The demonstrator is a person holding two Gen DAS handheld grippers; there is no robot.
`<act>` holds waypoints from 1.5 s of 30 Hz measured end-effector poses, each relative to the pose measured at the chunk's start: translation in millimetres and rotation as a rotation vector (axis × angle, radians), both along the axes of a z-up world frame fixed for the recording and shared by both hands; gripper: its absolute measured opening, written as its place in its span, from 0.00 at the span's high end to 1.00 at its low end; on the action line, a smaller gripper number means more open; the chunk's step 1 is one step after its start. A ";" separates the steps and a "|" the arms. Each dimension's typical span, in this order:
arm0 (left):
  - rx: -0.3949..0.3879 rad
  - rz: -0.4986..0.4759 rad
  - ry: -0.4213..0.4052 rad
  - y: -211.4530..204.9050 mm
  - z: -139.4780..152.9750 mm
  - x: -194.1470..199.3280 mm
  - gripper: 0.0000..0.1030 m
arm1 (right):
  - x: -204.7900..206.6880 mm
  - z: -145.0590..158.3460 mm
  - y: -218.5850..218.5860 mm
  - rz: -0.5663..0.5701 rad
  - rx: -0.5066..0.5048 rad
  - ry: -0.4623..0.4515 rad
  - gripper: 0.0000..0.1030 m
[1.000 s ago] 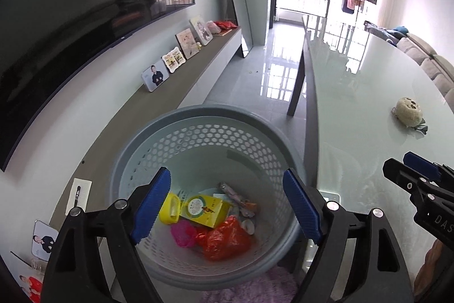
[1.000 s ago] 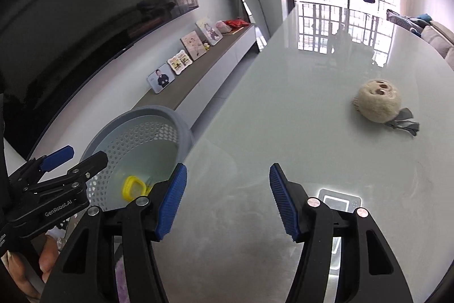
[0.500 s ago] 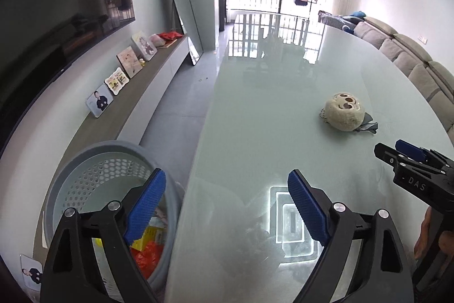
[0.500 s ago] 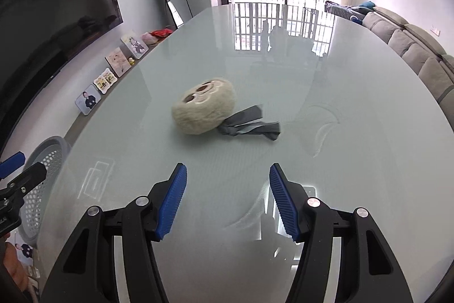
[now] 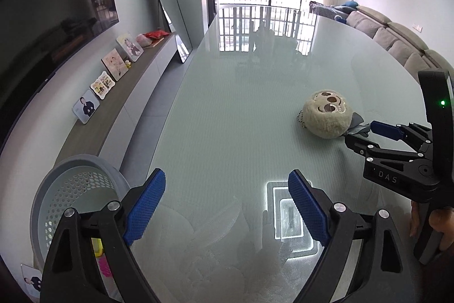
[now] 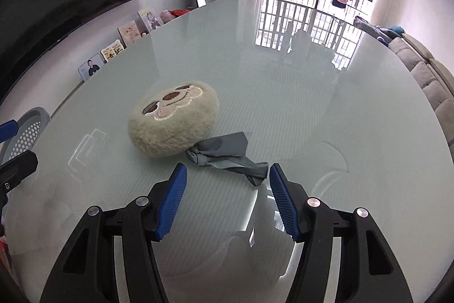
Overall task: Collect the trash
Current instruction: 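Move both open tools back over the table toward the plush ball and grey cloth, then grasp the grey cloth with the right tool while the left tool grasps the plush sloth ball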
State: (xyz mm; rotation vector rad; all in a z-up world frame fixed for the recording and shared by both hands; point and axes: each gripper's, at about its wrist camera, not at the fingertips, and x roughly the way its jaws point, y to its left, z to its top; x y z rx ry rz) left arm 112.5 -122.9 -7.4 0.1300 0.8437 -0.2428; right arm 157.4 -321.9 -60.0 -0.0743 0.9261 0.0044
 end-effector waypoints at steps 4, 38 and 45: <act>0.005 0.001 0.009 -2.6 -2.8 3.4 0.16 | 12.7 -0.8 2.5 0.033 0.003 0.002 0.43; -0.040 -0.136 0.025 -86.0 -4.5 25.1 0.14 | -85.8 23.0 -86.4 -0.181 0.198 -0.054 0.96; -0.025 -0.133 0.043 -106.6 -17.3 48.9 0.14 | -103.4 14.5 -90.8 -0.194 0.215 -0.010 0.96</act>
